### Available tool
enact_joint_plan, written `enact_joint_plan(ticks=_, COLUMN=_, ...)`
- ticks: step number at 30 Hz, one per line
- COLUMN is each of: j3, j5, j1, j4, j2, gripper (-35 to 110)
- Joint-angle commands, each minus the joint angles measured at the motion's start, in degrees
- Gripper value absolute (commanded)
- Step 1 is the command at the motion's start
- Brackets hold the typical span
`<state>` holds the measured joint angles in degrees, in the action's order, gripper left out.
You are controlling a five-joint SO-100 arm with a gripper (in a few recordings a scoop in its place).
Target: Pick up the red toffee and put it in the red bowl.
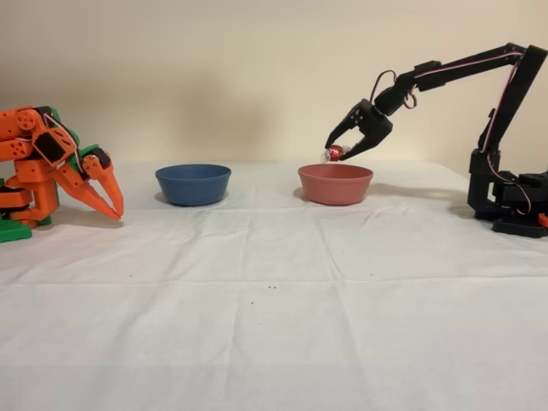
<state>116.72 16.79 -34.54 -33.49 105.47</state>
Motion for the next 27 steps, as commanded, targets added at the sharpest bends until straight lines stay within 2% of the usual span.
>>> enact_joint_plan(ticks=1, j3=-5.19, j5=0.35, j1=-1.41, j4=-0.09, j2=0.88, gripper=13)
enact_joint_plan(ticks=27, j3=-6.59, j5=-0.44, j1=-1.58, j4=-1.67, j2=1.49, gripper=24)
